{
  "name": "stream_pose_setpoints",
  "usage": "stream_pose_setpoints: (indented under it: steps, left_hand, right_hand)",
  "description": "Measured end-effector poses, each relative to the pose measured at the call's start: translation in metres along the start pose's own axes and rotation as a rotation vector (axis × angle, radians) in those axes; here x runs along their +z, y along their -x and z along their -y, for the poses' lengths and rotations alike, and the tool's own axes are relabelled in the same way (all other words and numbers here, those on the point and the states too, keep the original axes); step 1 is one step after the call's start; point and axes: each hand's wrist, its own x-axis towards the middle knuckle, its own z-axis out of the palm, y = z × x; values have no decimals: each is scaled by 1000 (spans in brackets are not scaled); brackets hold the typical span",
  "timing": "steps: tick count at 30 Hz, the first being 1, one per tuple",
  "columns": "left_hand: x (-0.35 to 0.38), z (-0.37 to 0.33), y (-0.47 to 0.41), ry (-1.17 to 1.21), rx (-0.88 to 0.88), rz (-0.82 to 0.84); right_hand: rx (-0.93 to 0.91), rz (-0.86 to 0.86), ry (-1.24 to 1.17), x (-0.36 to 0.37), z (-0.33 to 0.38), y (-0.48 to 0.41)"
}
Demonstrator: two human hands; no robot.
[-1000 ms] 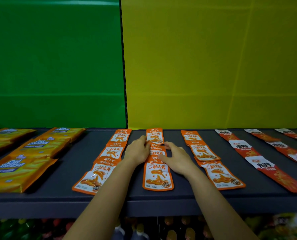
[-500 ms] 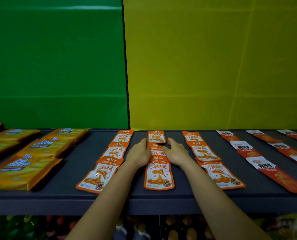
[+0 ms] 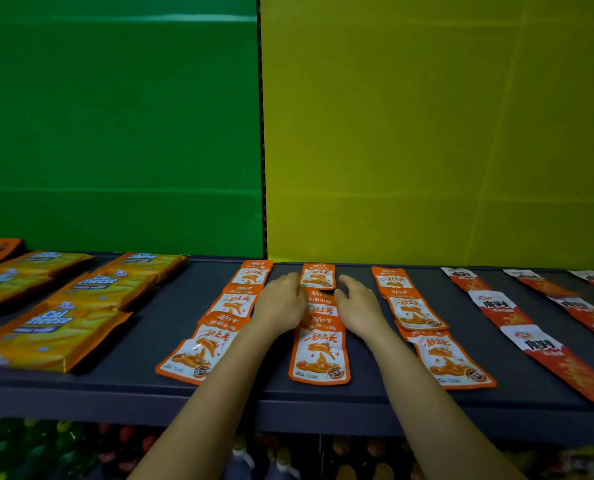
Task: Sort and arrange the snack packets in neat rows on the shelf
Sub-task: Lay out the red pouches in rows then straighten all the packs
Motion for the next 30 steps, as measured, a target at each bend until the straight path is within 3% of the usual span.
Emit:
stream_pose_setpoints:
  steps: [3, 9, 14, 19, 30]
  left_hand:
    - [-27, 11, 6, 10, 7, -43]
    - [-73, 77, 35, 134, -52, -94]
    - [-76, 121, 47, 54, -91, 35]
    - [-75, 135, 55, 63, 4, 82]
    - [-77, 131, 67, -89, 204, 136]
  right_hand:
    - [-58, -19, -75, -9, 4, 7]
    - [-190, 108, -138, -11, 42, 37]
    - [-240, 260, -56, 14, 82, 58]
    - [-166, 355, 93, 44, 98, 68]
    - [-123, 210, 120, 72, 95, 69]
